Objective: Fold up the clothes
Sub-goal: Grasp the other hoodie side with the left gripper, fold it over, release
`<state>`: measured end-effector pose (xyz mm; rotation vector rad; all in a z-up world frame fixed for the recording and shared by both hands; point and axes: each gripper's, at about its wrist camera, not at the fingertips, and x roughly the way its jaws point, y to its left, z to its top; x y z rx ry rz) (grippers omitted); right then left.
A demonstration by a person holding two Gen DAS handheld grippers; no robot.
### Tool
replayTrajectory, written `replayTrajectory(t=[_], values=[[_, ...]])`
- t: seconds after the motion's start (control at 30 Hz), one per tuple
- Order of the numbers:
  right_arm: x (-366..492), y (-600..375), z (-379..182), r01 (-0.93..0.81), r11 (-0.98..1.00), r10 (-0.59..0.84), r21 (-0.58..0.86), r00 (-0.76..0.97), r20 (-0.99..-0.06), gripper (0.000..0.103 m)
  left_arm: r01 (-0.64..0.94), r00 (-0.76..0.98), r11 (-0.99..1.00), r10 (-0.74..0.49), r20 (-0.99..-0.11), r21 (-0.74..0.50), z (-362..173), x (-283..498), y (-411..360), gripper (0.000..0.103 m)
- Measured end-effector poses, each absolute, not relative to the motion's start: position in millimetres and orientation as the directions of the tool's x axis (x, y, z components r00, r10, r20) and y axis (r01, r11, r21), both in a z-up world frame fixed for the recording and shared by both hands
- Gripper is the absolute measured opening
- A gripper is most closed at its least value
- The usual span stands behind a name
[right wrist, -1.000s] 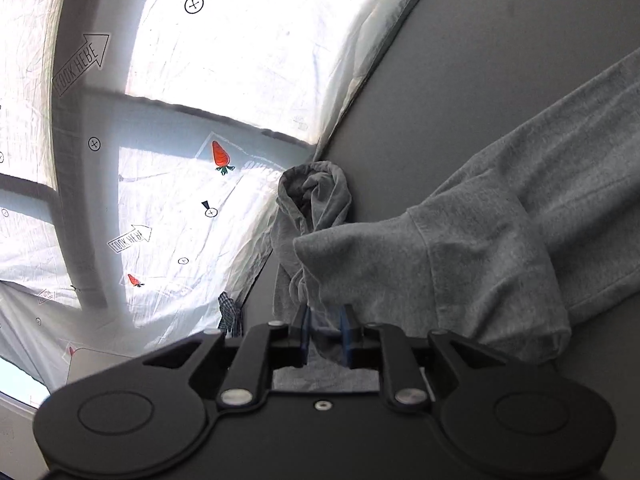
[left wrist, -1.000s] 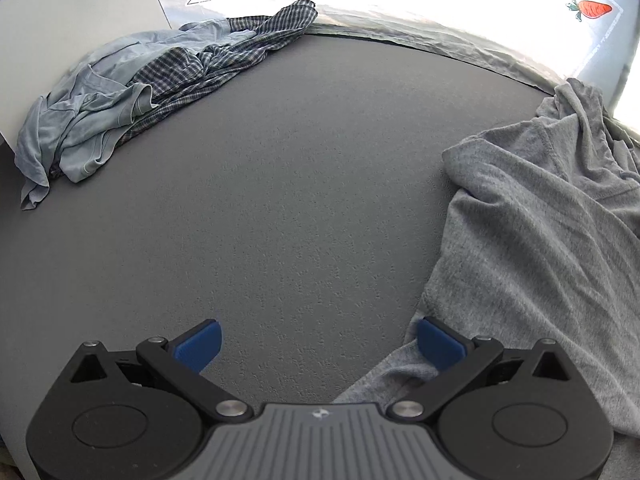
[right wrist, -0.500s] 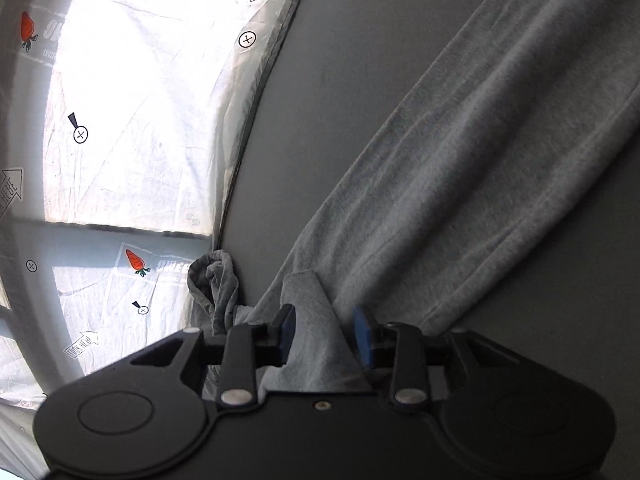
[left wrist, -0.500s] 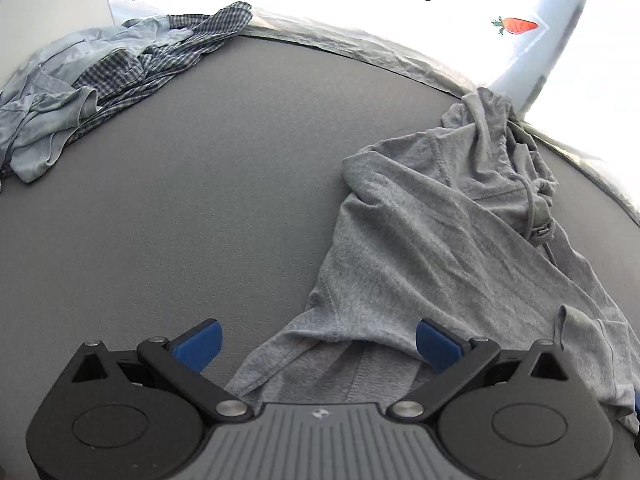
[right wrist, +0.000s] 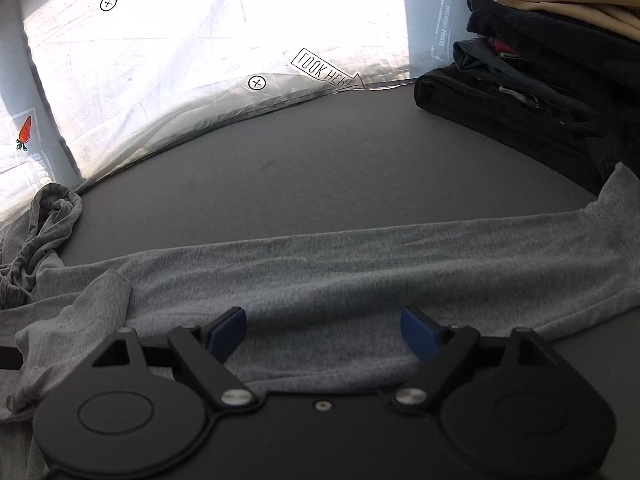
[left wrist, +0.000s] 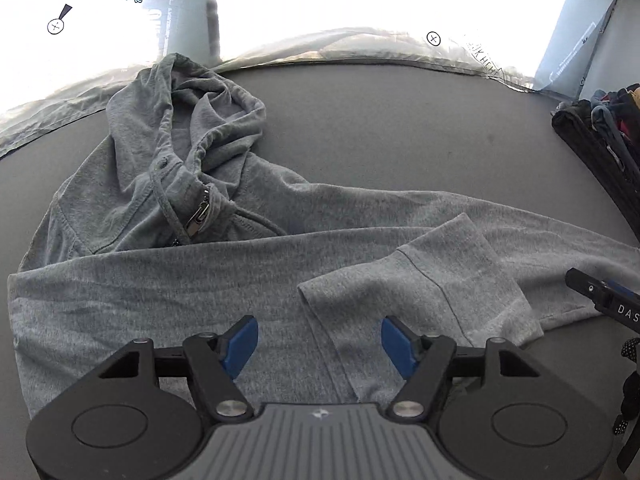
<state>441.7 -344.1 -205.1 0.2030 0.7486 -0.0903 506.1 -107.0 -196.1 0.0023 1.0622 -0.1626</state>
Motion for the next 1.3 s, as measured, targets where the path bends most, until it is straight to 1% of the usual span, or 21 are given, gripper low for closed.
replayTrajectory(t=[0.03, 0.1, 0.13, 0.17, 0.2, 0.27, 0.33, 0.47, 0.6, 0.73, 0.9, 1.13, 1.2, 1.23, 1.3], values=[[441, -342, -207, 0.147, 0.98, -0.015, 0.136, 0.733, -0.681, 0.09, 0.143, 0.472, 0.987, -0.132, -0.872, -0.072, -199, 510, -110, 0.069], [443, -335, -211, 0.135, 0.986, -0.03, 0.102, 0.734, -0.678, 0.098, 0.165, 0.482, 0.984, -0.137, -0.866, -0.064, -201, 513, -114, 0.068], [444, -331, -212, 0.131, 0.988, -0.042, 0.08, 0.735, -0.677, 0.1, 0.18, 0.486, 0.982, -0.145, -0.862, -0.064, -202, 513, -117, 0.065], [444, -326, -214, 0.127, 0.991, -0.059, 0.052, 0.737, -0.673, 0.102, 0.193, 0.489, 0.979, -0.157, -0.858, -0.069, -203, 514, -118, 0.054], [444, -321, -216, 0.124, 0.992, -0.077, 0.022, 0.74, -0.668, 0.103, 0.201, 0.49, 0.977, -0.165, -0.856, -0.074, -203, 514, -119, 0.048], [442, -317, -219, 0.139, 0.99, -0.096, 0.015, 0.756, -0.647, 0.103, 0.206, 0.497, 0.976, -0.167, -0.851, -0.071, -203, 513, -120, 0.021], [440, -316, -221, 0.147, 0.989, -0.106, 0.012, 0.768, -0.632, 0.103, 0.192, 0.513, 0.978, -0.175, -0.84, -0.087, -200, 510, -115, 0.01], [439, -317, -222, 0.147, 0.989, -0.107, 0.014, 0.777, -0.621, 0.103, 0.141, 0.558, 0.983, -0.175, -0.811, -0.116, -181, 502, -100, 0.009], [439, -317, -222, 0.147, 0.989, -0.107, 0.014, 0.778, -0.619, 0.103, 0.073, 0.609, 0.991, -0.137, -0.782, -0.116, -155, 492, -72, 0.009], [439, -316, -223, 0.147, 0.989, -0.108, 0.013, 0.779, -0.618, 0.103, -0.022, 0.629, 0.992, -0.081, -0.773, -0.122, -138, 488, -27, 0.009], [439, -316, -223, 0.147, 0.989, -0.108, 0.012, 0.779, -0.618, 0.103, -0.121, 0.59, 0.986, -0.021, -0.807, -0.114, -138, 490, 28, 0.009], [439, -316, -223, 0.147, 0.989, -0.109, 0.011, 0.778, -0.618, 0.103, -0.202, 0.517, 0.968, -0.023, -0.856, -0.149, -155, 489, 76, 0.009], [439, -316, -223, 0.147, 0.989, -0.109, 0.011, 0.779, -0.618, 0.103, -0.244, 0.505, 0.95, -0.046, -0.862, -0.194, -157, 489, 86, 0.009], [439, -316, -223, 0.147, 0.989, -0.109, 0.011, 0.779, -0.618, 0.103, -0.264, 0.498, 0.941, -0.054, -0.865, -0.211, -159, 489, 91, 0.009], [438, -316, -223, 0.147, 0.989, -0.109, 0.011, 0.779, -0.618, 0.103, -0.29, 0.475, 0.942, -0.013, -0.88, -0.17, -164, 491, 93, 0.015]])
